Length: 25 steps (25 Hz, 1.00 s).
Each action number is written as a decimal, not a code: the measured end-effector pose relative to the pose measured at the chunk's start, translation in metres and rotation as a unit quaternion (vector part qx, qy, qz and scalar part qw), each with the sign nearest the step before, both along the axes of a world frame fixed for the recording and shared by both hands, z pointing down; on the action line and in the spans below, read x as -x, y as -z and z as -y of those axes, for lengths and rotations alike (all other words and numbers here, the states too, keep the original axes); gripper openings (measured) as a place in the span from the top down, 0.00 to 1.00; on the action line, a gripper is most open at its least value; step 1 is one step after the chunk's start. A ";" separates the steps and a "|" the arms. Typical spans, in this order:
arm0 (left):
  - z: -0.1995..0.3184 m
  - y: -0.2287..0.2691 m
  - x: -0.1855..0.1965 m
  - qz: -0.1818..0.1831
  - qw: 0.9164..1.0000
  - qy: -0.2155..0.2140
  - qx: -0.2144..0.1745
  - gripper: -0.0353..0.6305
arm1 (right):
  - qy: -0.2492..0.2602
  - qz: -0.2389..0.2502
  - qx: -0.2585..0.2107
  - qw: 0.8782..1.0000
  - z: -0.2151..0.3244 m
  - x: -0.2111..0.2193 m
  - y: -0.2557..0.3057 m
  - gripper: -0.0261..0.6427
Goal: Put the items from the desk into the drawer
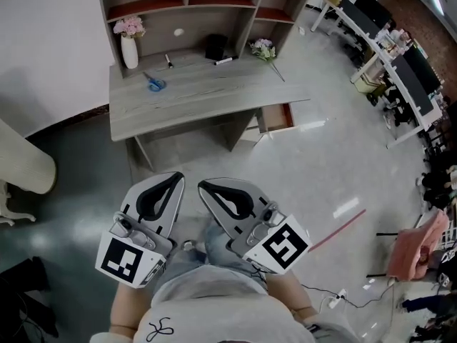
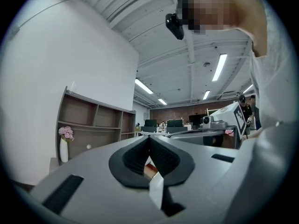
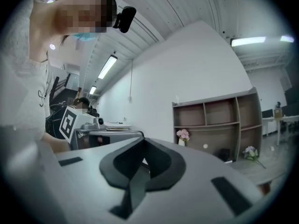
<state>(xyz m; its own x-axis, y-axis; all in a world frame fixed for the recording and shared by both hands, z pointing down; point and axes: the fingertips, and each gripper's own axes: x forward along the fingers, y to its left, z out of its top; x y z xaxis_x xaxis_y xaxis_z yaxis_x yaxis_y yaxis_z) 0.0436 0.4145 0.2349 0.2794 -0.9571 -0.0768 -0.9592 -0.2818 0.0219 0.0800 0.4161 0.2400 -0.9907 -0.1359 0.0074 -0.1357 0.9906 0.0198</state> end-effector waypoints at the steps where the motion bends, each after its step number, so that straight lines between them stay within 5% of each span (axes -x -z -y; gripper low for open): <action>1: 0.008 0.000 0.001 0.000 1.000 0.002 0.002 0.93 | 0.001 0.000 0.001 1.000 0.008 0.001 0.000 0.95; 15: 0.151 0.017 -0.017 0.025 0.999 0.024 -0.008 0.93 | 0.024 0.037 -0.008 0.999 0.153 -0.015 0.024 0.95; 25: 0.202 0.016 -0.035 0.024 0.998 0.052 -0.004 0.93 | 0.047 0.054 0.005 0.997 0.210 -0.038 0.021 0.95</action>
